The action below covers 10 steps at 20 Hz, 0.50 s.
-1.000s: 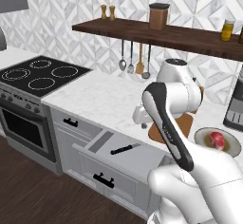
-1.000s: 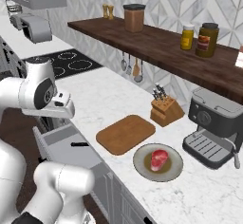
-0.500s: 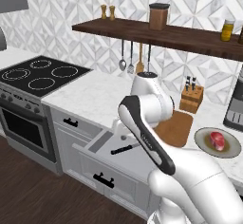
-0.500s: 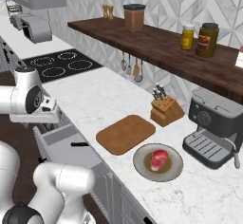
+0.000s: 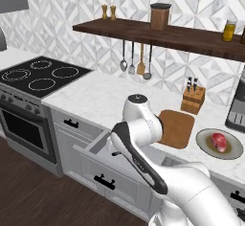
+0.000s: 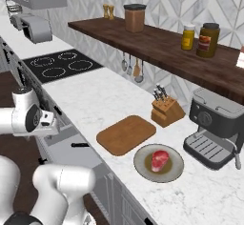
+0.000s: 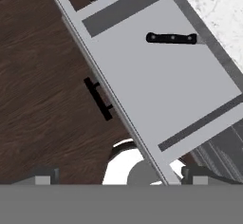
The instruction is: Pick up the knife from the drawer and place it on the cutting board. Then place the meat from the plate to the cutting board.
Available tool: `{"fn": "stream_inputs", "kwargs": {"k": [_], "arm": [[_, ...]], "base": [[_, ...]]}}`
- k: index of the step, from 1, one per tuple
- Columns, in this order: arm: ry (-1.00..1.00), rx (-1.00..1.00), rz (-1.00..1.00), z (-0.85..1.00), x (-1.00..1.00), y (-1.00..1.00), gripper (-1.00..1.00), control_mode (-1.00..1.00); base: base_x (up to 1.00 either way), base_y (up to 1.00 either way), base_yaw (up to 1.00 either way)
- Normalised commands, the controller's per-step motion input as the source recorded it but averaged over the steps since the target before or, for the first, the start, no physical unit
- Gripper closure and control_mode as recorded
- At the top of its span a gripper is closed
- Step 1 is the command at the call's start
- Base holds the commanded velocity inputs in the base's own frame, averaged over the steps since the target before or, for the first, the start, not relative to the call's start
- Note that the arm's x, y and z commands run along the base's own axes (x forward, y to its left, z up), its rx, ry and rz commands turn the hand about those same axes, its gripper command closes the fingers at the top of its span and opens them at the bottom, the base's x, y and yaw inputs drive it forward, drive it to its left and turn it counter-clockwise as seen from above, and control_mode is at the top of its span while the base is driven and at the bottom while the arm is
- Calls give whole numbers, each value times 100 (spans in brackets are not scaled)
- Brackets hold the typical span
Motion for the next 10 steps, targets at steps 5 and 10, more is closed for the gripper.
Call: {"fn": "stream_inputs", "kwargs": {"k": [5,10], "arm": [[7,0,4,-36,45,1,-100,-100],[0,0,3,-33,30,10,-100,-100]], "base": [[0,0,0],[0,0,0]]}}
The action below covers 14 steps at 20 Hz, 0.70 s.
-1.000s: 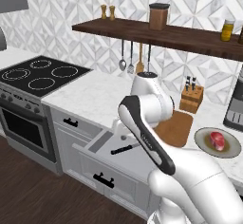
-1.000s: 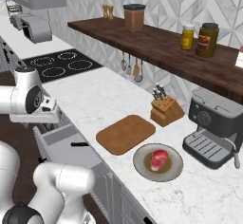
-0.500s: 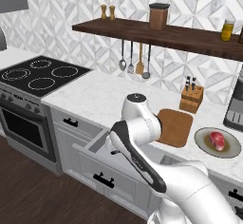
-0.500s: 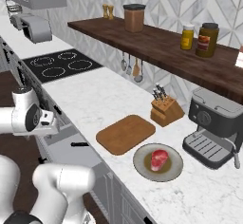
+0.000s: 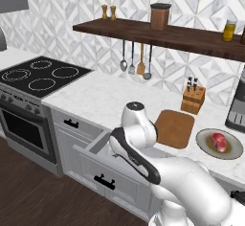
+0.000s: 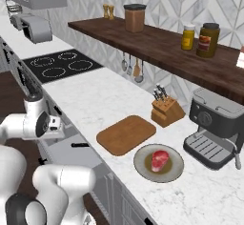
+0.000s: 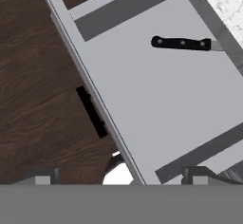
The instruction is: Pick up the knife from the drawer and place it on the cutting board. Then place the meat from the plate to the cutting board.
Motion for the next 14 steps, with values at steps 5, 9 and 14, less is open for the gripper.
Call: {"fn": "stream_inputs", "kwargs": {"k": [5,9,14], "arm": [[0,0,1,-34,35,20,-100,-100],[0,0,2,-40,22,24,-100,-100],[0,0,5,-35,31,5,-100,-100]], "base": [[0,0,0],[0,0,0],[0,0,0]]}}
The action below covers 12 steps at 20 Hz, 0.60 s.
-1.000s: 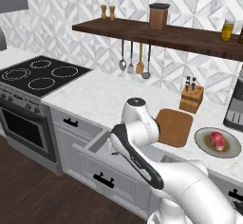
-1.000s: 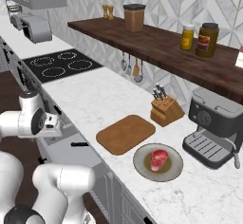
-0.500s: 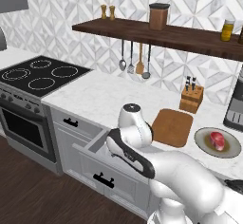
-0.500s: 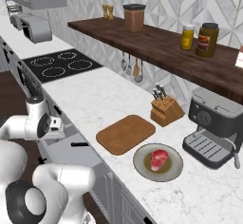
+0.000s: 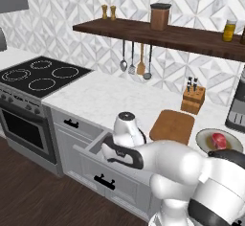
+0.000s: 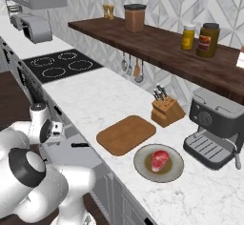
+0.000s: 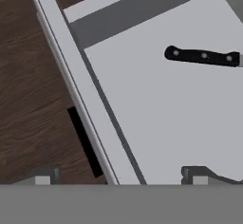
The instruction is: Pick up the knife from the drawer and place it on the cutting board. Then place the meat from the plate to the cutting board.
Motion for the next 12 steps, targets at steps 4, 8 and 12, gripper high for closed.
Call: {"fn": "stream_inputs", "kwargs": {"k": [4,8,12], "arm": [[1,0,3,-30,28,18,-100,-100],[0,0,1,-17,9,9,-100,-100],[0,0,1,-20,7,19,-100,-100]], "base": [[0,0,0],[0,0,0],[0,0,0]]}}
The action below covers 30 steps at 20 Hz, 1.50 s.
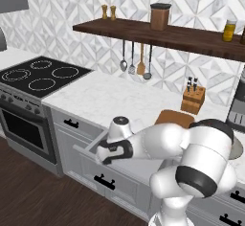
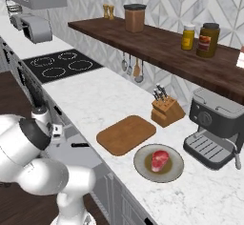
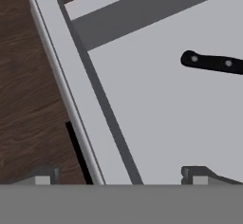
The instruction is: Pick up the knife from the drawer and place it on the cutting board. Then place the meat from the plate to the cutting board.
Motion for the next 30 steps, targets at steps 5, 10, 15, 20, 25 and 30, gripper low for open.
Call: {"fn": "stream_inputs", "kwargs": {"k": [5,10,15,20,25,30], "arm": [[0,0,2,-16,8,8,-100,-100],[0,0,3,-31,10,13,-100,-100],[0,0,3,-24,16,4,-100,-100],[0,0,5,-31,5,30,-100,-100],[3,0,8,-41,-34,84,-100,-100],[9,0,4,-41,-54,100,-100,-100]], "base": [[0,0,0],[0,0,0],[0,0,0],[0,0,0],[0,0,0],[0,0,0]]}}
